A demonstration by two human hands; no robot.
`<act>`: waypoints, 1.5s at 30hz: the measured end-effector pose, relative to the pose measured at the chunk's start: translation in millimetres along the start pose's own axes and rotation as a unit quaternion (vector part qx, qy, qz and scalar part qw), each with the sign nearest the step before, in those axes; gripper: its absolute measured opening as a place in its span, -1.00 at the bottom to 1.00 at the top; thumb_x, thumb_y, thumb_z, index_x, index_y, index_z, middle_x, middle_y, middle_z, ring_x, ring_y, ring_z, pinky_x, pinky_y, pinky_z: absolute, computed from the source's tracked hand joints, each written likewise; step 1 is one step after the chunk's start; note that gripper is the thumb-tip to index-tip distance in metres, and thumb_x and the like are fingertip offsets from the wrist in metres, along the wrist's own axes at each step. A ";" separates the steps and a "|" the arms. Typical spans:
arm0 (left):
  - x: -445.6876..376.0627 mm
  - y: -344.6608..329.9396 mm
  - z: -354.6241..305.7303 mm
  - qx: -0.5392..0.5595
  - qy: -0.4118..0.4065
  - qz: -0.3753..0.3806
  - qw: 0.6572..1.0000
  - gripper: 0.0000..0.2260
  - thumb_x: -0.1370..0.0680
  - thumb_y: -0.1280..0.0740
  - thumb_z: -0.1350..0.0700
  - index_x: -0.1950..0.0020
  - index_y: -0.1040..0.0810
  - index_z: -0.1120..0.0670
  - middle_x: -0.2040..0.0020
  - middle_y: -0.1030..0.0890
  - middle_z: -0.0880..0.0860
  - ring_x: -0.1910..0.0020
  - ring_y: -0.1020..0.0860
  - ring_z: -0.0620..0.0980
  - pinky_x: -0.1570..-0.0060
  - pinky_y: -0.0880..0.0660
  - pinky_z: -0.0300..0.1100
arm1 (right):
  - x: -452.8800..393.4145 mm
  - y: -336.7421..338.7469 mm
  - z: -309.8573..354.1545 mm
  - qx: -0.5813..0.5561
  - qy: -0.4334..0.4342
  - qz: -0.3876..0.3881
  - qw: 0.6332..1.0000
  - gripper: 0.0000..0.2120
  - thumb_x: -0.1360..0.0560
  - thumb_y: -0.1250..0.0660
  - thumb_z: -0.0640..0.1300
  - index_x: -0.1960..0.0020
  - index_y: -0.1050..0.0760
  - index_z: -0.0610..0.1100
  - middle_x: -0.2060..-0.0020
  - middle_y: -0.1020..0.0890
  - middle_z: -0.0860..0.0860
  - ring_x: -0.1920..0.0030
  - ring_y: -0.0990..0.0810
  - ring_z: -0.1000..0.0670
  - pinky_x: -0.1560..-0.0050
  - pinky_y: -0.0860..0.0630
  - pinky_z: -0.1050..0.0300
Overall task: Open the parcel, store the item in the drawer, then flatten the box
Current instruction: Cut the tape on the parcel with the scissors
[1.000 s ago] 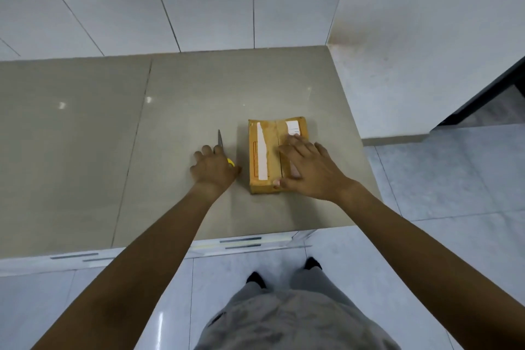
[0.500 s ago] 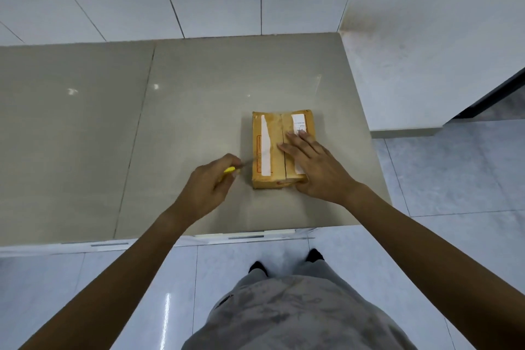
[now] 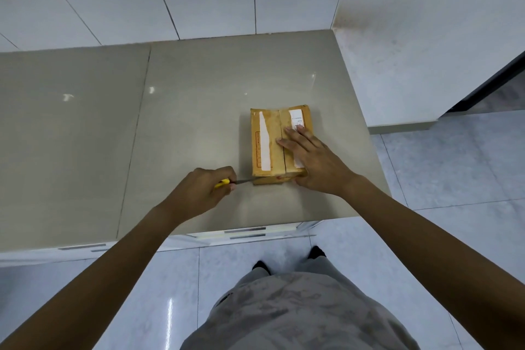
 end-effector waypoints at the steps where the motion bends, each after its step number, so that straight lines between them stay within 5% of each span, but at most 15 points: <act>1: -3.7 -2.3 -3.4 0.009 0.000 -0.004 1.000 -0.95 -0.57 -0.32 0.03 0.03 -0.54 -0.01 0.22 -0.65 -0.07 0.31 -0.58 -0.07 0.28 -0.56 -0.07 | 0.0 -0.3 0.7 -0.002 -0.001 0.000 1.000 -0.15 -0.41 -0.46 0.06 -0.55 -0.07 -0.01 -0.58 -0.04 -0.02 -0.58 0.10 -0.09 -0.54 -0.08 -0.12; 7: -28.8 -16.7 -20.9 0.045 -0.002 0.010 0.999 -0.87 -0.56 -0.35 0.04 -0.03 -0.61 0.07 0.17 -0.67 -0.05 0.22 -0.63 -0.02 0.17 -0.56 -0.18 | 0.6 -2.0 0.9 0.001 -0.012 0.006 1.000 -0.14 -0.42 -0.46 0.02 -0.55 -0.05 -0.01 -0.58 0.00 -0.03 -0.58 0.14 -0.10 -0.54 -0.05 -0.14; 12: -32.4 -20.8 -13.1 0.089 0.026 0.070 0.993 -0.87 -0.57 -0.33 0.03 -0.04 -0.60 0.04 0.26 -0.57 -0.17 0.27 -0.59 -0.02 0.42 -0.43 -0.45 | 0.5 -3.7 0.2 0.023 -0.014 0.008 1.000 -0.11 -0.42 -0.46 0.05 -0.56 -0.01 0.01 -0.59 0.02 -0.02 -0.58 0.15 -0.10 -0.55 -0.05 -0.14; 17: -39.1 -18.0 -13.0 0.166 0.093 0.156 0.969 -0.90 -0.57 -0.32 0.07 -0.03 -0.58 0.05 0.16 -0.68 0.01 0.22 -0.64 -0.02 0.52 -0.55 -0.18 | 0.3 -5.2 0.2 0.047 -0.013 0.013 0.999 -0.11 -0.43 -0.43 0.10 -0.57 0.03 0.01 -0.59 0.04 -0.02 -0.58 0.15 -0.12 -0.55 -0.05 -0.14; 19: -42.0 -17.0 -18.4 0.115 0.110 0.177 0.971 -0.91 -0.57 -0.32 0.07 0.00 -0.58 0.04 0.16 -0.68 0.03 0.23 -0.64 0.01 0.49 -0.56 -0.18 | -0.1 -6.0 0.5 0.052 -0.014 0.011 0.999 -0.12 -0.44 -0.41 0.11 -0.57 0.03 0.01 -0.59 0.04 -0.03 -0.58 0.15 -0.13 -0.55 -0.05 -0.16; 22: -46.8 -18.2 -39.6 -0.089 0.029 0.149 0.984 -0.85 -0.56 -0.28 0.09 -0.01 -0.63 0.08 0.14 -0.69 0.05 0.23 -0.61 0.01 0.30 -0.57 -0.14 | -0.6 -7.3 1.9 0.061 -0.016 0.010 0.998 -0.15 -0.46 -0.38 0.13 -0.57 0.04 0.00 -0.59 0.03 -0.05 -0.58 0.15 -0.15 -0.54 -0.06 -0.18; 27: -51.3 -20.5 -47.6 -0.106 -0.018 0.120 0.987 -0.74 -0.55 -0.30 -0.10 0.17 -0.59 0.06 0.32 -0.66 -0.01 0.42 -0.44 -0.11 0.40 -0.34 -0.21 | 0.9 -6.1 2.7 0.074 -0.016 0.009 0.997 -0.15 -0.46 -0.38 0.14 -0.57 0.02 -0.01 -0.59 0.02 -0.06 -0.57 0.12 -0.16 -0.54 -0.07 -0.18; 32: -53.1 -17.9 -37.2 0.054 0.007 0.168 0.984 -0.69 -0.49 -0.40 -0.09 0.34 -0.50 0.08 0.50 -0.55 -0.11 0.52 -0.48 -0.14 0.37 -0.38 -0.31 | 1.5 -5.1 4.1 0.078 -0.014 0.011 0.997 -0.17 -0.48 -0.35 0.16 -0.57 0.03 -0.01 -0.59 0.03 -0.06 -0.57 0.14 -0.16 -0.54 -0.07 -0.16; 37: -44.0 -21.1 -40.5 0.268 0.073 0.241 0.930 -0.74 -0.47 -0.42 -0.09 0.27 -0.62 0.09 0.36 -0.68 0.02 0.38 -0.61 -0.08 0.29 -0.51 -0.29 | 1.3 -6.8 2.4 0.075 -0.015 0.020 0.997 -0.18 -0.49 -0.35 0.12 -0.57 0.04 0.00 -0.59 0.05 -0.06 -0.57 0.15 -0.15 -0.53 -0.07 -0.19; 39: -44.8 -17.7 -41.1 0.301 0.076 0.182 0.933 -0.78 -0.49 -0.42 -0.03 0.26 -0.61 0.08 0.35 -0.68 0.06 0.42 -0.59 -0.07 0.32 -0.53 -0.25 | 1.3 -6.9 1.6 0.076 -0.016 0.019 0.997 -0.18 -0.49 -0.35 0.13 -0.57 0.04 0.01 -0.59 0.04 -0.05 -0.58 0.15 -0.15 -0.52 -0.08 -0.21; 43: -42.7 11.7 0.1 0.273 0.158 -0.148 0.937 -0.84 -0.56 -0.32 0.05 0.18 -0.61 0.04 0.32 -0.65 0.06 0.45 -0.58 -0.07 0.33 -0.51 -0.33 | 4.2 -4.7 2.7 0.084 -0.014 0.000 0.996 -0.16 -0.46 -0.30 0.26 -0.57 0.05 0.04 -0.59 0.03 -0.02 -0.58 0.11 -0.12 -0.51 -0.01 -0.29; 45: -38.3 11.1 25.5 0.178 0.222 -0.186 0.940 -0.86 -0.58 -0.28 0.08 0.08 -0.62 0.05 0.25 -0.65 0.02 0.33 -0.61 -0.04 0.28 -0.48 -0.34 | 9.8 -2.0 9.5 0.077 0.009 -0.050 0.996 -0.22 -0.47 -0.29 0.25 -0.55 -0.06 0.01 -0.57 -0.09 -0.02 -0.58 0.01 -0.08 -0.51 -0.03 -0.26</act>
Point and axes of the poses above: each hand's wrist, its own x-axis away from the middle knuckle, its own y-axis out of the back of the hand, z = x × y, the point moved 6 cm from there along -x, towards the middle knuckle
